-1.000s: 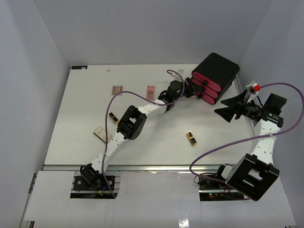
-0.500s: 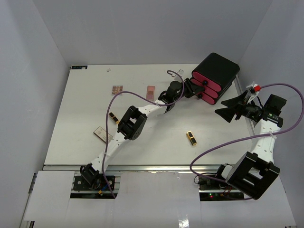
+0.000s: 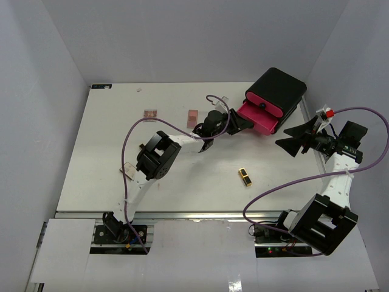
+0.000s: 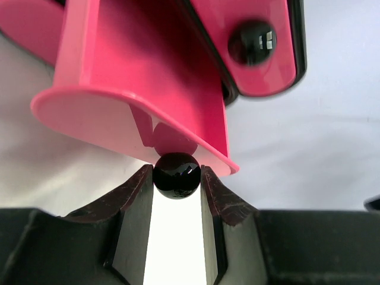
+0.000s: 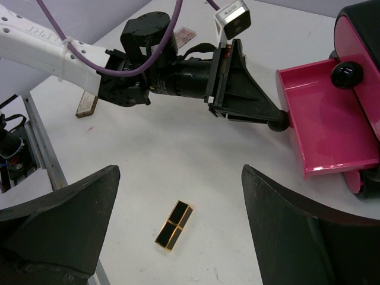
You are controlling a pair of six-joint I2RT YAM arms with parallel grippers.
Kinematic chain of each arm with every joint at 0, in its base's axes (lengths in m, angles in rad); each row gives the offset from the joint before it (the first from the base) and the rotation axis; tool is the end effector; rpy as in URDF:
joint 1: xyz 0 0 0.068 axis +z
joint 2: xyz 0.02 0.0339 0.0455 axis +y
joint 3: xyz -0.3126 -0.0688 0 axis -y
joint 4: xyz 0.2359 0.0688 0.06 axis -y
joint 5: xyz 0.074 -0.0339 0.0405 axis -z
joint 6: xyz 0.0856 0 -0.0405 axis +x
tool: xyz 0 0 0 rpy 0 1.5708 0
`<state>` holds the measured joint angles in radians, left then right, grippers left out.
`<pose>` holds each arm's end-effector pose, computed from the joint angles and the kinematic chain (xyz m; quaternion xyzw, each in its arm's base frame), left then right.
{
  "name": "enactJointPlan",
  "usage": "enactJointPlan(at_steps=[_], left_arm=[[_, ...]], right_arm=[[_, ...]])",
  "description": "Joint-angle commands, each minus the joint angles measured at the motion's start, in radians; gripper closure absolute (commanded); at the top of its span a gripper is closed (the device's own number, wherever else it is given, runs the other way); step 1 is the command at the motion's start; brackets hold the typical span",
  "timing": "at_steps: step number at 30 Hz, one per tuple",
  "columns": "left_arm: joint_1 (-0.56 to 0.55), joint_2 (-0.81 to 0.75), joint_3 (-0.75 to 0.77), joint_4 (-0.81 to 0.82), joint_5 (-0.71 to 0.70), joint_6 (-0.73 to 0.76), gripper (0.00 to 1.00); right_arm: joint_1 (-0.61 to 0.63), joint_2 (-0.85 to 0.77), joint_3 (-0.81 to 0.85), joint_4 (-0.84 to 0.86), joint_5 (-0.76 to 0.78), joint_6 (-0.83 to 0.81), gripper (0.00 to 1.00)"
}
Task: Organize the makeup
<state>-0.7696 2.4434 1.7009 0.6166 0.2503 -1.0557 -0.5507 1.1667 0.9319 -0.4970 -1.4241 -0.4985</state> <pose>0.4374 -0.4533 0.1795 -0.0244 0.7485 -0.5763 0.3272 0.2189 -0.0350 0.3466 -0.2480 0.6981 0.3621 0.5658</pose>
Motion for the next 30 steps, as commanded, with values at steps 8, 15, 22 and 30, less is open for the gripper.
enactJointPlan(at_steps=[8, 15, 22, 30], left_arm=[[0.0, -0.145, -0.133, 0.031, 0.047, 0.051, 0.42], [0.01, -0.224, -0.181, 0.015, 0.046, 0.109, 0.14], [0.028, -0.334, -0.268, -0.007, 0.071, 0.155, 0.11], [0.066, -0.513, -0.433, -0.094, 0.095, 0.26, 0.09]], right_arm=[[-0.008, 0.008, -0.025, 0.032, -0.003, 0.011, 0.1], [-0.007, 0.01, -0.027, 0.032, 0.01, 0.006, 0.1], [-0.006, 0.003, -0.037, 0.032, 0.023, 0.003, 0.1], [0.02, -0.021, -0.058, 0.018, 0.082, -0.017, 0.1]])
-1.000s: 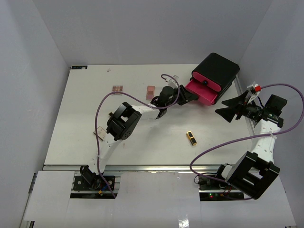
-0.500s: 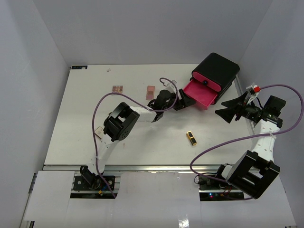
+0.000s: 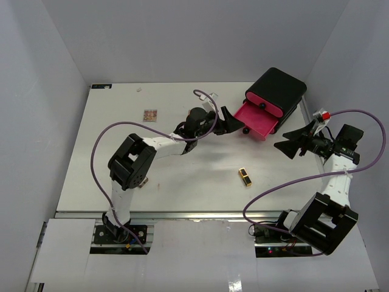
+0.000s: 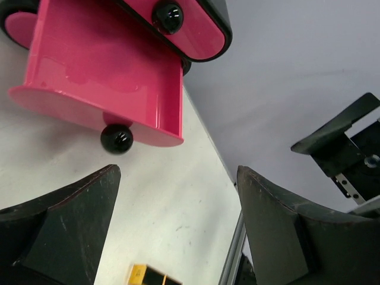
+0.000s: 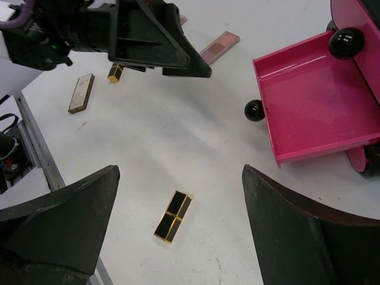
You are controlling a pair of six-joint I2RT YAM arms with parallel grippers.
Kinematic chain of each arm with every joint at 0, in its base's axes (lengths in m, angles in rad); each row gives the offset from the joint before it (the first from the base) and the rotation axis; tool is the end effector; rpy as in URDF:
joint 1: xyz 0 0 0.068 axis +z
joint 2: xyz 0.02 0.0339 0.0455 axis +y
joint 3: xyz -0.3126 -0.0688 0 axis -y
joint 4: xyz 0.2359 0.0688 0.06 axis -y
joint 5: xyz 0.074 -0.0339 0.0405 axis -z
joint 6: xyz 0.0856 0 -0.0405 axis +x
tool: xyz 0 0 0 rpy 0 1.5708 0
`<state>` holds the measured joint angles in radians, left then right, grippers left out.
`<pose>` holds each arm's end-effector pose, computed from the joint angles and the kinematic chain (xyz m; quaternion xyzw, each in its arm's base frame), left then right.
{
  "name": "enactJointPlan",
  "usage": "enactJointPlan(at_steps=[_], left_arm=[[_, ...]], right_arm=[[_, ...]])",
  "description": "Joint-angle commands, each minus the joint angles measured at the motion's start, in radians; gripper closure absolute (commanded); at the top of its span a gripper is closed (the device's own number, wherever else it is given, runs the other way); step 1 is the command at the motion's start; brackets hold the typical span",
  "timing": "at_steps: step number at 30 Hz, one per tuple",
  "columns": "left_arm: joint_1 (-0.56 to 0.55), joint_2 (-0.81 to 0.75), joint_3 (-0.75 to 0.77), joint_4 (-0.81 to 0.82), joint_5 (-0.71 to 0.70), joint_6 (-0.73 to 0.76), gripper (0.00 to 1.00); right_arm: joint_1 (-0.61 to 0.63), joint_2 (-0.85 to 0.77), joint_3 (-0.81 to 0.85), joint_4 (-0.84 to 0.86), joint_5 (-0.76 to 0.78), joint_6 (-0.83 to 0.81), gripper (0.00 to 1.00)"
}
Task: Organize the makeup
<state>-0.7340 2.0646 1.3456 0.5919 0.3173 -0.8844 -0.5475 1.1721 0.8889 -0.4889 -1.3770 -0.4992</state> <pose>0.3825 -0.3811 0.2588 0.0484 0.7469 -0.5540 0.3644 0.2202 -0.0359 0.3301 -0.2298 0.7172 0.3570 0.5526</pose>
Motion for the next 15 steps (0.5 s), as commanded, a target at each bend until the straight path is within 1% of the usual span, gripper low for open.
enactJointPlan(at_steps=[1, 3, 9, 12, 15], left_arm=[[0.044, -0.167, -0.1, -0.095, 0.038, 0.113, 0.06], [0.069, -0.232, -0.143, -0.143, 0.062, 0.154, 0.03], [0.184, -0.515, -0.313, -0.326, 0.131, 0.293, 0.02], [0.238, -0.673, -0.377, -0.446, 0.109, 0.399, 0.02], [0.266, -0.805, -0.407, -0.589, 0.033, 0.488, 0.02]], right_arm=[[0.029, -0.033, -0.016, 0.003, 0.057, -0.027, 0.1], [0.058, -0.043, -0.017, -0.015, 0.1, -0.049, 0.1], [0.224, -0.081, -0.026, -0.06, 0.309, -0.112, 0.09], [0.353, -0.091, -0.025, -0.076, 0.463, -0.141, 0.09], [0.462, -0.078, 0.004, -0.127, 0.619, -0.185, 0.09]])
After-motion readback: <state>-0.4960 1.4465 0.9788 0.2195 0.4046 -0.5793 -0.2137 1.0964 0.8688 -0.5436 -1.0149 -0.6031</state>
